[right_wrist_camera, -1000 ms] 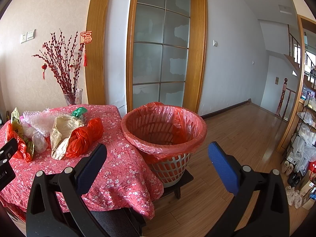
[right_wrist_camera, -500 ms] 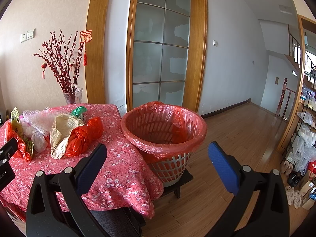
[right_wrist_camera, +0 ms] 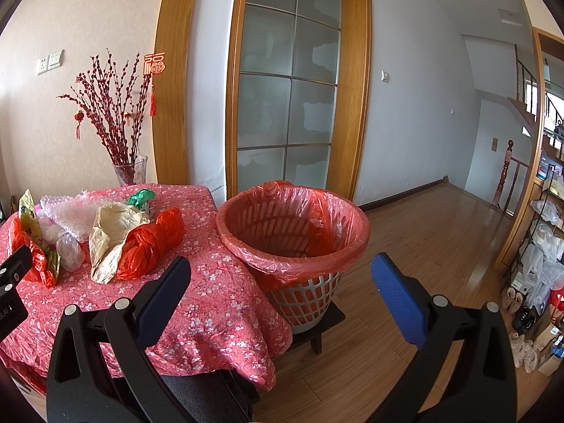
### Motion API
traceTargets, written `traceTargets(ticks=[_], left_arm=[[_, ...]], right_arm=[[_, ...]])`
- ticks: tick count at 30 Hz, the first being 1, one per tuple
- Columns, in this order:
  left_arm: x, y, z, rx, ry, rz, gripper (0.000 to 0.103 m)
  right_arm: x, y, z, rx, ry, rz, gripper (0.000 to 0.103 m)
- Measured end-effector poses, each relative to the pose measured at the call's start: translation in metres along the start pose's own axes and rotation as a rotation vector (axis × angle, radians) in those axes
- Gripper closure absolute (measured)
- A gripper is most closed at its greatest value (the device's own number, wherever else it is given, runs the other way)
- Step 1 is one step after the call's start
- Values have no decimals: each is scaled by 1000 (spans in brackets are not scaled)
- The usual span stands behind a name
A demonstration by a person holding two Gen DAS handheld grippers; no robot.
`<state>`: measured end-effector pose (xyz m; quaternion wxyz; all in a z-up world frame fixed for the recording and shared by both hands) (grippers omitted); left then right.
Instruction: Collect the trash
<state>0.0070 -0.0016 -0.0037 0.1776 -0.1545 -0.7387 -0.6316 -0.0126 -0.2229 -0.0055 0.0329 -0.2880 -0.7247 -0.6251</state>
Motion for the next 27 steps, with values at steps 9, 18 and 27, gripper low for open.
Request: traceTargets(ticks=[9,18,27], left_arm=[[1,-1,0,0,0,2,4],[-4,-7,-1,8,13,7,4],[-31,2,24,65,96,30,4]], right_arm=[[0,1,1,0,0,1,2],[-6,0,2,1,2,6,2],[-24,13,19,31,37,17,2]])
Point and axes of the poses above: each gripper's, at about its wrist camera, not at the fingertips, and x roughly against the way its jaws point, z to its left, y to its top, the point moved 1 cm from there along -x, roughly the way its jaws point, and after that the axes turned 11 degrees about x, right-handed, at the moved point
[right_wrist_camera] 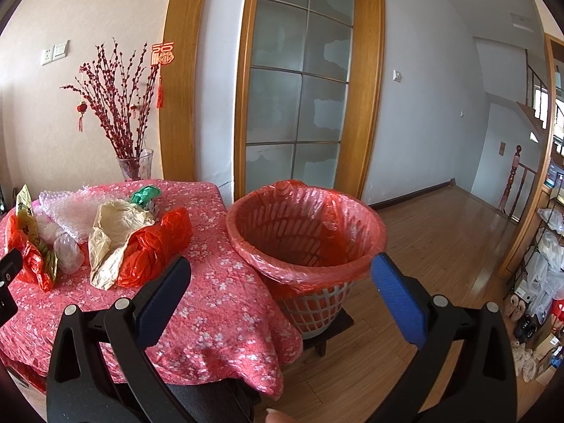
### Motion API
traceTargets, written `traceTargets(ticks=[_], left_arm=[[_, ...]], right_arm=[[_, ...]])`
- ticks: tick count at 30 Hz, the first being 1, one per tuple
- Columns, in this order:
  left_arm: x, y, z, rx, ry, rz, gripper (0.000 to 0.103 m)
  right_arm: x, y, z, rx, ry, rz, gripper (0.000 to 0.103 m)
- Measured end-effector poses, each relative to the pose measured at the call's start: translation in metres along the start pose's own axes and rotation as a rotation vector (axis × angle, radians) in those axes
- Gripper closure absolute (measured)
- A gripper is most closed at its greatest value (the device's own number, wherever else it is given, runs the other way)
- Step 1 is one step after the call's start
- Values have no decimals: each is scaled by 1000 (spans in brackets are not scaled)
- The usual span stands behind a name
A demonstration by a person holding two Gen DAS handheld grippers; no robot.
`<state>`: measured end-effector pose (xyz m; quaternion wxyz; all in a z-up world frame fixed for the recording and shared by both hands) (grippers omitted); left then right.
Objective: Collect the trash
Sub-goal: 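Grasp the red plastic bag with the right gripper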
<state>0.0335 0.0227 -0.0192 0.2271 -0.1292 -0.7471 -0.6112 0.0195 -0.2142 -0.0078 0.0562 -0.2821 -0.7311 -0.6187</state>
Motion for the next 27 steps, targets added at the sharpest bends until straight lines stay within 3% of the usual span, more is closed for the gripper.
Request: traceTargets(ticks=[7,12,17,27], left_arm=[[-24,12,27,45,72,8,4],[-35,22,33,48,84,-7,4],[-44,31,37,60,75,-7,4],[-65,29,38,54,53,36,4]], right_arm=[[-41,23,17,-22,112,27,3],[-77,38,46,-2,227,64,22],[-115,43,81,26,326,159,42],[-147,28,120,71,427,278,45]])
Point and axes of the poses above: each gripper's, at about its wrist camera, not at the fingertips, and x roughly against the way its jaws point, z to its left, y to its top, the point moved 1 cm from there along -x, roughly the way its jaws point, and after that the axes turned 11 degrees about x, right-handed, at the moved point
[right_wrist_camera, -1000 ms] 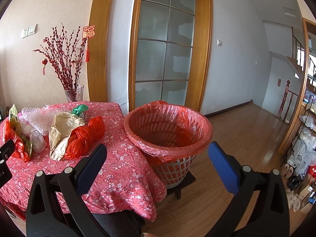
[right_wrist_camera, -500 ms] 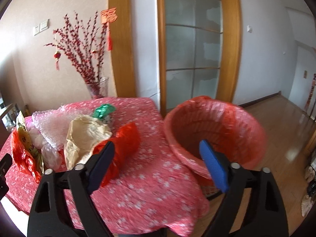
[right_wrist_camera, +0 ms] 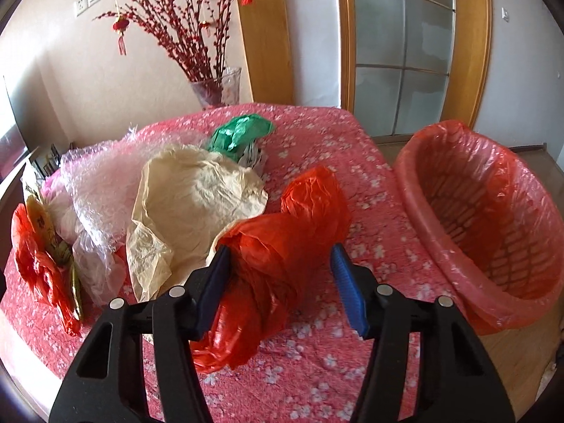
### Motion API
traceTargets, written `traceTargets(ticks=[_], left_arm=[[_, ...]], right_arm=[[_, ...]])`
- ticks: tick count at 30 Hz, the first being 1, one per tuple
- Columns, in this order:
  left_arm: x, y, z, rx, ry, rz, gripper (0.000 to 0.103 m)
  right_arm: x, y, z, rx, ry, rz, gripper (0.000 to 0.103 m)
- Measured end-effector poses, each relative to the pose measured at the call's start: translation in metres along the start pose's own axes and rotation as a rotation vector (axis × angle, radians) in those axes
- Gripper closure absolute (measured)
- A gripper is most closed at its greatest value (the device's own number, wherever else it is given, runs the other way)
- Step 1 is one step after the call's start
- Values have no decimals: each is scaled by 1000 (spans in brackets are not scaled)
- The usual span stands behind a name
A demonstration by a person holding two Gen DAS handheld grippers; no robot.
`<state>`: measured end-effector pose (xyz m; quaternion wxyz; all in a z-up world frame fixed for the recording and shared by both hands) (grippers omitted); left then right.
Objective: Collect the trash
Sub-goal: 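Grasp the red plastic bag with the right gripper, then drop the red bag in the wastebasket while the left gripper drops the beige paper bag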
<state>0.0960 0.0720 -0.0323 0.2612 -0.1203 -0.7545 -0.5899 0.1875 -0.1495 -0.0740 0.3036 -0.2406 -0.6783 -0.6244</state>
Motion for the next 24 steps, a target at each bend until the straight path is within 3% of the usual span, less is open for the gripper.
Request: traceTargets(ticks=[2,5,9,15,24], left_arm=[[-2,-1,-2,-5,-10,3,4],[-4,-2,-8,-17,-38,5,4],[-5,-2,-21,-38,-96,5,8],[-19,-2,-50,-46,-236,73,23],[-50,-17,-112,-149,-257,173,41]], right_arm=[[-3,1,1,5,16,-5,62],[-2,4,-2,3,42,-8,71],[4,3,-16,-12,22,-18,73],[16,-1,-48,-46,-51,-48,74],[39,-14,-79,-87,-89,-66,74]])
Point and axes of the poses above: each gripper's, at about its wrist camera, not at the fingertips, and x roughly against the way its jaws point, z to its left, y to its top, the point moved 1 cm from there along -x, roughly the way its jaws point, and after that the axes turned 11 degrees about x, right-handed, at the moved point
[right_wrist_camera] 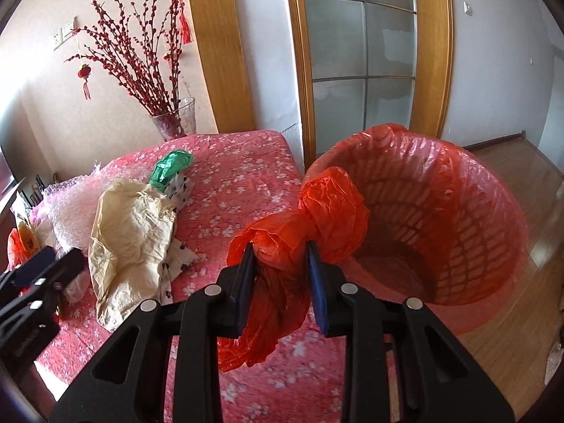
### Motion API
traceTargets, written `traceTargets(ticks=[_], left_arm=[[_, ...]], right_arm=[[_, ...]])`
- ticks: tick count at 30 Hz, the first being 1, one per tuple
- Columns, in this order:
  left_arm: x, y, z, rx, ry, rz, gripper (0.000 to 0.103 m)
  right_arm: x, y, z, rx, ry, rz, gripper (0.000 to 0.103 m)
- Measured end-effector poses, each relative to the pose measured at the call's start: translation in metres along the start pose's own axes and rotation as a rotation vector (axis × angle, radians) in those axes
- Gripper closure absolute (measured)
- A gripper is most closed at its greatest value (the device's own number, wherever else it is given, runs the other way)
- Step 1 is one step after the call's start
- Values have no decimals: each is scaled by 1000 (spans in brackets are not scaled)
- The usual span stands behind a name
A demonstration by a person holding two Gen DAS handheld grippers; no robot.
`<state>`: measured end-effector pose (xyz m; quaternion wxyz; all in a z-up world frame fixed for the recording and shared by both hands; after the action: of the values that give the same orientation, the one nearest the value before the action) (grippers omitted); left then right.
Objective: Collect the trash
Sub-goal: 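Drop the red bag in the wastebasket while the left gripper drops the beige paper bag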
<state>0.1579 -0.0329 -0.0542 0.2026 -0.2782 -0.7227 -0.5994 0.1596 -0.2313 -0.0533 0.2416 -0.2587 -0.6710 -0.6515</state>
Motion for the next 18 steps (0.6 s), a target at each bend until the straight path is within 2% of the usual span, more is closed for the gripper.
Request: traceTargets(ticks=[7,9,11,12,13,14,18], left_arm=[[-27,-11,-8,-29,83,60,45],[-34,-11,-8,-31,100,73,53],[-42,-12,-6,-20,92,106,77],[-46,-12,-3,-6,74,130,83],[-47,-11,0,11,48,145,94],[-46,-11,2,21,28,147,97],[-31,-4,3,16,-43,113,99]], right_arm=[[5,-3,-6,-9,13,-7,74],[6,-3,-6,-10,20,-9,74],[6,-3,-6,-14,23,-12,74],[7,-4,-7,-16,24,-14,74],[8,-3,-8,-18,25,-17,74],[9,-3,-9,-20,25,-21,74],[15,0,-14,-25,19,-39,74]])
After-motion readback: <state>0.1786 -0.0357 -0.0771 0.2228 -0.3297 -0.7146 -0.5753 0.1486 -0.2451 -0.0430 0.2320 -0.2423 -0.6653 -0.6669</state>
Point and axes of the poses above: each gripper's, at about its wrist camera, not at the fingertips, and x roughly against the way its jaws point, z to its left, y to its top, the point moved 1 cm from there along -x, roughly the way its jaws point, and after that the axes turned 11 degrees about x, right-handed, at the moved point
